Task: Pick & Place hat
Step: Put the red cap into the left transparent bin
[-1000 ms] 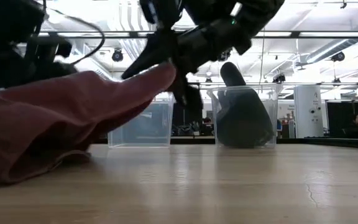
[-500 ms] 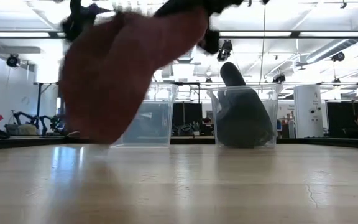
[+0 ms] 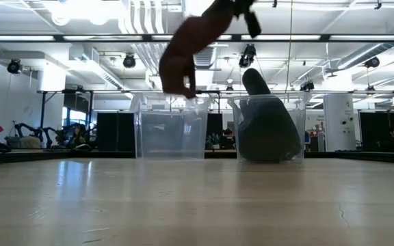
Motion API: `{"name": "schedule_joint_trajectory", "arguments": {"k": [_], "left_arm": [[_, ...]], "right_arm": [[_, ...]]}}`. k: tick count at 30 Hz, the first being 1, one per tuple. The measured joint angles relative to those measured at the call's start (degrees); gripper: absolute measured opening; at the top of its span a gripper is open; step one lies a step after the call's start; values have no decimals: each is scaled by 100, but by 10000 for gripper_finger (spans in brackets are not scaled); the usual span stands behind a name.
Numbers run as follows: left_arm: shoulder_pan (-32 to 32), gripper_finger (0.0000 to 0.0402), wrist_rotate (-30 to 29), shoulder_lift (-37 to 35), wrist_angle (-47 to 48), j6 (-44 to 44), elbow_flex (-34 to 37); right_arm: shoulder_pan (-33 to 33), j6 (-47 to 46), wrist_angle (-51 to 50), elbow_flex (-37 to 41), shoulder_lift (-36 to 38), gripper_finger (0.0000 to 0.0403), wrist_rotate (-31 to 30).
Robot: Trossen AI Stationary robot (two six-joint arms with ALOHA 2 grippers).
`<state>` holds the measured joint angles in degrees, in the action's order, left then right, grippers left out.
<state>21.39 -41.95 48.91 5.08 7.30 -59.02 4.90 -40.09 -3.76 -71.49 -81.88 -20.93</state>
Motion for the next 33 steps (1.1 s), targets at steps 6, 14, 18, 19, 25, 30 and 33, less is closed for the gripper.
{"name": "schedule_joint_trajectory", "arguments": {"k": [6,14,18,19,25,30,33], "left_arm": [[0,193,-373,-449,162,226,18],[4,193,-461,-415,196,519,30],[3,193,-682,-295,188,515,30],[2,193,-735,-266,187,515,30],[0,193,-813,-158,185,638,30],[48,193,-817,-201,185,1020,30],[127,193,-817,-263,183,1107,30]], "right_arm": [[519,160,390,-569,-752,13,1369],[639,1225,-473,-1700,-988,13,1154],[1078,1460,-1615,-2483,-1361,13,1013],[1186,1457,-1974,-2637,-1525,13,1131],[1519,1359,-2805,-3506,-2689,13,2125],[1597,1319,-3606,-4266,-3771,13,2622],[1593,788,-4079,-4706,-4315,14,3150]]}}
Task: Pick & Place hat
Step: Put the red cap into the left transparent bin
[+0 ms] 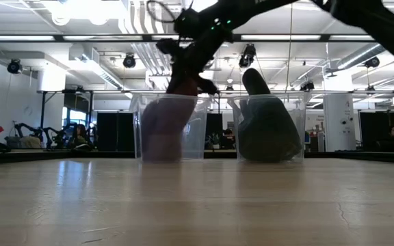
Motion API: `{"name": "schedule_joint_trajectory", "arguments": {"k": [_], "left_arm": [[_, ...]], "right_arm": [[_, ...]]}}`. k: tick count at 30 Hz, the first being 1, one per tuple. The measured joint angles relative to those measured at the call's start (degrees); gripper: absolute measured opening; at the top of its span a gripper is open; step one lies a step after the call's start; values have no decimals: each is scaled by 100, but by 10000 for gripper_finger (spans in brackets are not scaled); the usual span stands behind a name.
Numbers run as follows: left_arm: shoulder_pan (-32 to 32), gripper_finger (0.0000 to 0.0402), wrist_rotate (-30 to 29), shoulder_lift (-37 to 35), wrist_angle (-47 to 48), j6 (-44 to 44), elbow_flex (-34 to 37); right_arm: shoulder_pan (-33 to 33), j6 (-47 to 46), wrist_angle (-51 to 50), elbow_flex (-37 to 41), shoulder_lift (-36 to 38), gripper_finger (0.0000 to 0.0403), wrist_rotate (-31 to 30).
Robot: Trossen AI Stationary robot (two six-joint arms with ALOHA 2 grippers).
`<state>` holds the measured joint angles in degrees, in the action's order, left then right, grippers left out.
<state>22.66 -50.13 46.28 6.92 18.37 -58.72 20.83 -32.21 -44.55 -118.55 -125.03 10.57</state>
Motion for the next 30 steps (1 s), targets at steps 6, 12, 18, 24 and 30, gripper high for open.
{"name": "schedule_joint_trajectory", "arguments": {"k": [6,12,18,24,30], "left_arm": [[206,193,7,-90,45,7,0],[372,193,8,-144,225,17,0],[489,193,11,-170,325,-32,0],[494,193,9,-260,567,-29,0],[494,193,9,-341,699,24,2]], "right_arm": [[-122,-1323,546,-521,-723,39,919],[-288,-1637,946,-1003,-858,72,560],[-229,-1537,106,-1336,-826,122,-285],[-287,-1218,-276,-1440,-710,161,-1021],[-250,-679,-195,-1468,-382,173,-1387]]}}
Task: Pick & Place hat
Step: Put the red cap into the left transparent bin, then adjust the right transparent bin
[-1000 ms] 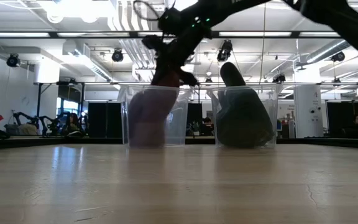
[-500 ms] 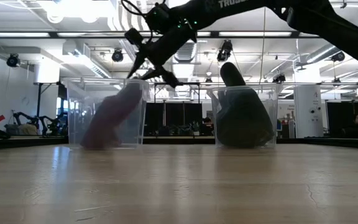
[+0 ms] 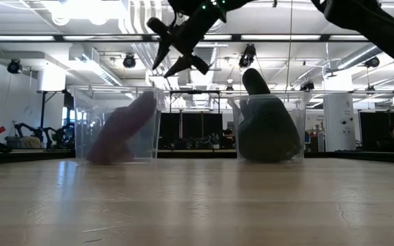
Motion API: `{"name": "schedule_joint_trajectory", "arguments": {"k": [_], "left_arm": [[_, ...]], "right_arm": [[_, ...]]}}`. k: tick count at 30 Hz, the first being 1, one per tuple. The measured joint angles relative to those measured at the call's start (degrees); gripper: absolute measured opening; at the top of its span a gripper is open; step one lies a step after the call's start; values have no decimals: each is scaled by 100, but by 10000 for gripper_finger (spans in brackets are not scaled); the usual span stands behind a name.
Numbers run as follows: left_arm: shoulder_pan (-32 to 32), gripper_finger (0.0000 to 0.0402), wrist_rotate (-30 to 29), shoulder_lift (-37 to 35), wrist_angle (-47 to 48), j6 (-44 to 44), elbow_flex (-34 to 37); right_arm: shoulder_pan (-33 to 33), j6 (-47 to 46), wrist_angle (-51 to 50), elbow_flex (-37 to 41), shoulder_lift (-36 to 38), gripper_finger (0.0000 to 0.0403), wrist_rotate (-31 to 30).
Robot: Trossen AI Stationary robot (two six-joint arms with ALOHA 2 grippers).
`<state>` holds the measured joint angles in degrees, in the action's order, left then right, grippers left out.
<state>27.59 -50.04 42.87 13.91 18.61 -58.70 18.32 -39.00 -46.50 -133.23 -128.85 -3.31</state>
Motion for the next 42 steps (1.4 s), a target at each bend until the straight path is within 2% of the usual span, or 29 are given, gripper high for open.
{"name": "schedule_joint_trajectory", "arguments": {"k": [8,16,22,32,38,42], "left_arm": [[0,193,2,9,-13,-5,0],[0,193,2,22,-13,85,0],[0,193,2,56,-15,102,0],[0,193,1,135,-15,123,0],[0,193,-7,135,83,79,0],[-2,193,-38,135,393,314,0]], "right_arm": [[423,-78,-17,32,-339,174,-126],[511,-38,74,39,-677,174,457],[516,-37,-68,52,-807,173,392],[516,-1,-748,22,-509,173,-586],[470,339,-792,28,-216,173,-611],[407,813,-1693,23,278,173,-588]]}}
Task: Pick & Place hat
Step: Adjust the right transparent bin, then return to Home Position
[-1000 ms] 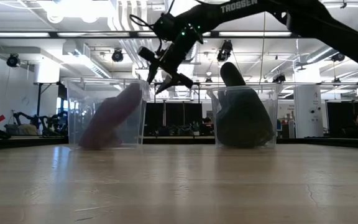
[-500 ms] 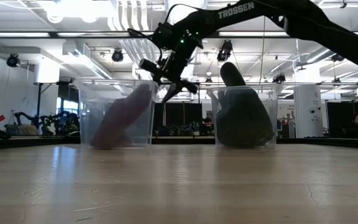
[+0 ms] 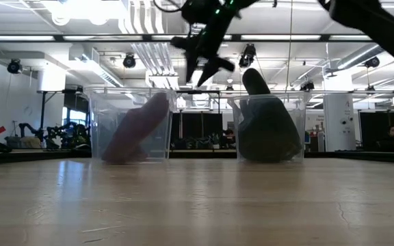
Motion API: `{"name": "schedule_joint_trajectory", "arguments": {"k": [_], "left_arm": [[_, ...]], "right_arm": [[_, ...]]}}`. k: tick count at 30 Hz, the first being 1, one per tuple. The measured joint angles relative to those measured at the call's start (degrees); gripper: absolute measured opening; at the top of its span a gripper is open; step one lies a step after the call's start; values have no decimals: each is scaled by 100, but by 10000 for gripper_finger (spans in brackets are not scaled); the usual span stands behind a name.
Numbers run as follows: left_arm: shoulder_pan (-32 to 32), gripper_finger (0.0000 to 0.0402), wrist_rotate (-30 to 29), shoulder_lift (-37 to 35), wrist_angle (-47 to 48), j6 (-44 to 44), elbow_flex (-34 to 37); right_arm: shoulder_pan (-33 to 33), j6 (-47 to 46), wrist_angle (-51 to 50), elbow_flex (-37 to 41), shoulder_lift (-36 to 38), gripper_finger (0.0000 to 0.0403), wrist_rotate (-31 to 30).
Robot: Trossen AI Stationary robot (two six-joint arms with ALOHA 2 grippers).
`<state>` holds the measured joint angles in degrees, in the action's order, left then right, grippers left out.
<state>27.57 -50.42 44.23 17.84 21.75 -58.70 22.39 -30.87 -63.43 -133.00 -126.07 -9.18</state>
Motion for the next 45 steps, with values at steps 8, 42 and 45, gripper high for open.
{"name": "schedule_joint_trajectory", "arguments": {"k": [8,42,45], "left_arm": [[-9,193,-481,0,564,437,17],[-86,193,808,-2,619,526,110],[-129,193,1241,-214,598,418,318]], "right_arm": [[-136,239,-1288,798,792,173,-706],[-1544,651,2073,4223,4044,173,344],[-1712,420,2126,4533,4369,173,306]]}}
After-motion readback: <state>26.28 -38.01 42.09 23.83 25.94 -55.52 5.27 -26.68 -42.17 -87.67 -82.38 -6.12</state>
